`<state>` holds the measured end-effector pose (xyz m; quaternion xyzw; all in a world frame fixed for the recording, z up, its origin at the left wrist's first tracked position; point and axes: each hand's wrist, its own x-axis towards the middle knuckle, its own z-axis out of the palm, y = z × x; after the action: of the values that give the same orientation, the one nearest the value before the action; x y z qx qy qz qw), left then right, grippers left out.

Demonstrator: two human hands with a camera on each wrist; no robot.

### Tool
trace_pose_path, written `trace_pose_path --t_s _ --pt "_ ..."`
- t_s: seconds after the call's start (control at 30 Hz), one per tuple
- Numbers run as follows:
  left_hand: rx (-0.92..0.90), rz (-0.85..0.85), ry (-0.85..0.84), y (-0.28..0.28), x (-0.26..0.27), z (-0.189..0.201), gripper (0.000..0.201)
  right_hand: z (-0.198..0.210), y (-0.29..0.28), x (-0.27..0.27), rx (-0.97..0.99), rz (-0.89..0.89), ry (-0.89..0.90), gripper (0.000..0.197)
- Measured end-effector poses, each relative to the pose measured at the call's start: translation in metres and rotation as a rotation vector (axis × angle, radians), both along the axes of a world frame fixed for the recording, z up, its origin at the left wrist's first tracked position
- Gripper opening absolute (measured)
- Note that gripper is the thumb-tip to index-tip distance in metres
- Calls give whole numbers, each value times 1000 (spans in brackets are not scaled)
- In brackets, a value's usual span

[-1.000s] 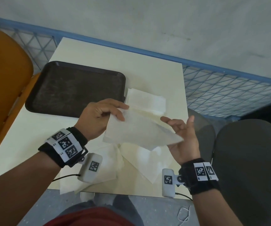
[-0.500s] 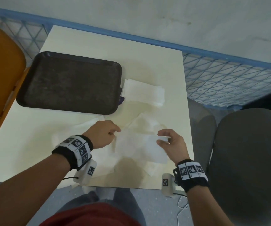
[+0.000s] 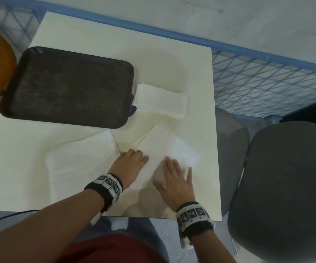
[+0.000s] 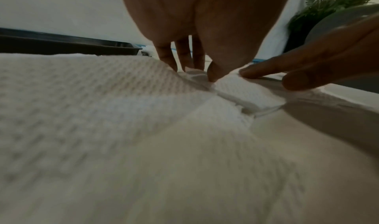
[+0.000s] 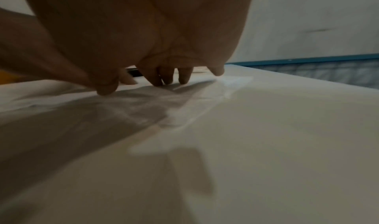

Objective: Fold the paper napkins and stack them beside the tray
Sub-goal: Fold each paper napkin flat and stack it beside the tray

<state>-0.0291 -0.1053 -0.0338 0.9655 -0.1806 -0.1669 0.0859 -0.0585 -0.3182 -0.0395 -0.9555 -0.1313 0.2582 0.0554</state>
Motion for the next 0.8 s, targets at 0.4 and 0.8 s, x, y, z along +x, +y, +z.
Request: trace_pose_path --t_s 0.4,0.8 --pt "-625 195 71 4 35 48 23 35 -10 46 411 -87 -195 36" --pt "-352 777 221 -22 57 3 32 85 -26 194 526 -305 -39 23"
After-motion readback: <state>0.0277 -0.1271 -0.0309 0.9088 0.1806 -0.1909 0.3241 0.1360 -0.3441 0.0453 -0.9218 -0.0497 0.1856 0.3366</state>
